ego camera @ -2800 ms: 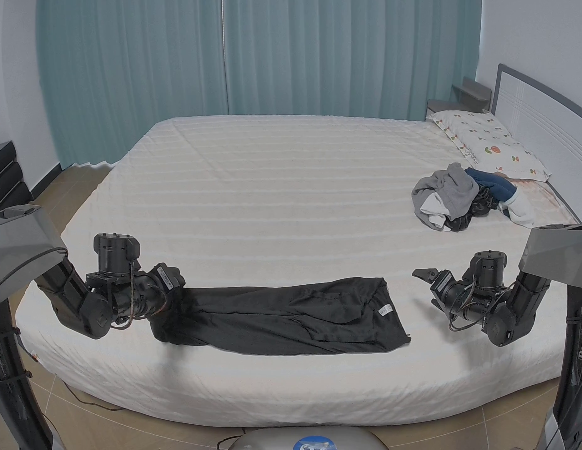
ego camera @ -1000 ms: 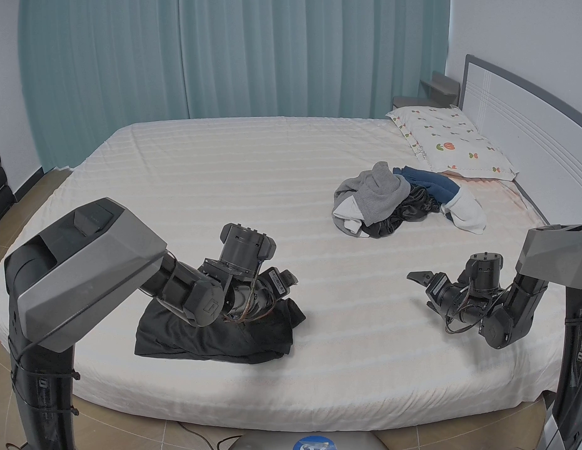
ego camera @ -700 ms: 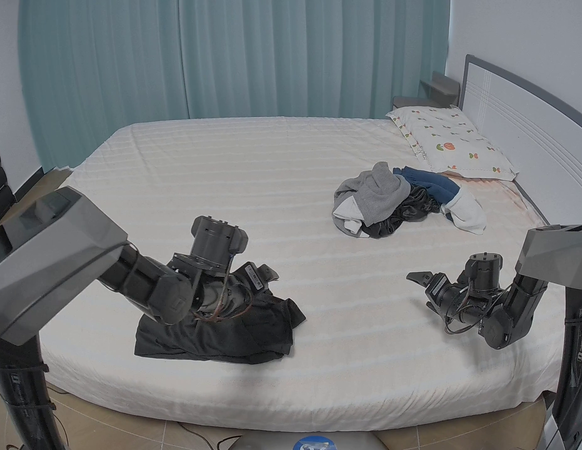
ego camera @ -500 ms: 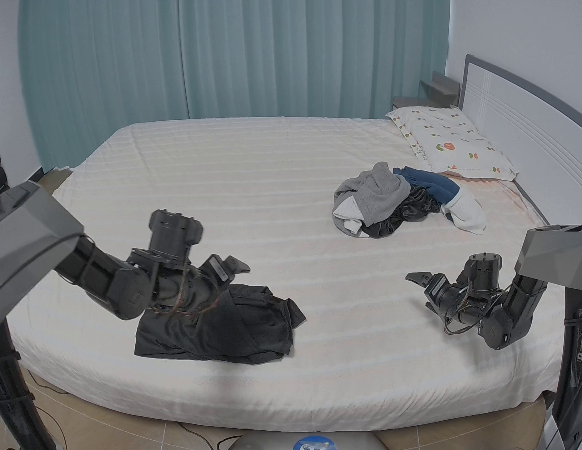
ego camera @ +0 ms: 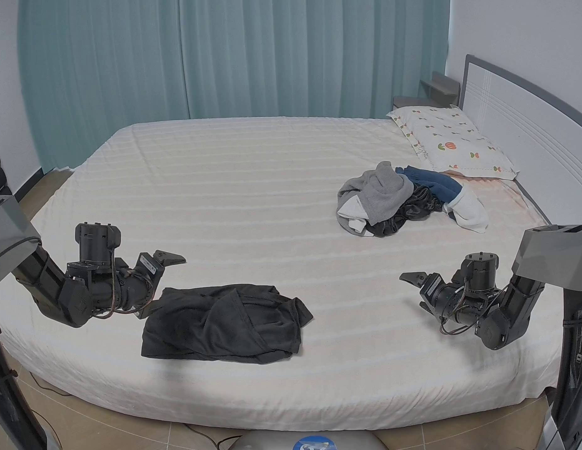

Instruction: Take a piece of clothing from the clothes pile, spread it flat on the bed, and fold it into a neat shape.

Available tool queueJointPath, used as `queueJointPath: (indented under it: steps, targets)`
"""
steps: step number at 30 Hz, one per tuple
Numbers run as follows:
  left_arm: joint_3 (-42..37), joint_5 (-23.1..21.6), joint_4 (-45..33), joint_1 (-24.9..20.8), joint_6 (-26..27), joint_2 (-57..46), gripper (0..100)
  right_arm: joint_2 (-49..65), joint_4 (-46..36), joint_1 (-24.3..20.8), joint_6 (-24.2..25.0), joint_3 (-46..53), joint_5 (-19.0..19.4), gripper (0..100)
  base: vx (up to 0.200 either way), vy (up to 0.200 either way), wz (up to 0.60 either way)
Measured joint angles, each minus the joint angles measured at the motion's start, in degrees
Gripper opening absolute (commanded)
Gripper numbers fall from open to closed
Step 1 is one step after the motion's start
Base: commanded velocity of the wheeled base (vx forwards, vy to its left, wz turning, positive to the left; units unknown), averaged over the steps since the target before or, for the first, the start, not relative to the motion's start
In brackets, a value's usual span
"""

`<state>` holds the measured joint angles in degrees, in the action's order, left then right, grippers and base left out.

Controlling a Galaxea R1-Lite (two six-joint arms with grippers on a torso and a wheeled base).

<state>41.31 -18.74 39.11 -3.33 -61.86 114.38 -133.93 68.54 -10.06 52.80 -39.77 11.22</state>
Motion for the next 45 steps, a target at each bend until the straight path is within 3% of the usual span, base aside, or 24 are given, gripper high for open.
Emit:
queueJointPath:
  steps: [11,29,35,45]
  targets:
    - [-0.2,-0.3,3.1,4.8,-0.2,6.6,100,0.2,0.8,-0.2,0.1,0.5,1.1,100,0.000,0.200,0.00]
    - [-0.1,-0.2,3.1,5.0,-0.2,8.3,100,1.2,2.2,-0.1,0.5,0.3,2.5,100,0.000,0.200,0.00]
    - [0.0,0.0,3.2,4.9,0.1,8.5,100,1.2,4.8,-0.1,0.4,0.9,4.5,100,0.000,0.200,0.00]
    - [0.1,0.7,3.4,4.6,0.3,8.9,100,0.4,12.9,-1.4,-0.6,3.8,9.9,100,0.000,0.000,0.00]
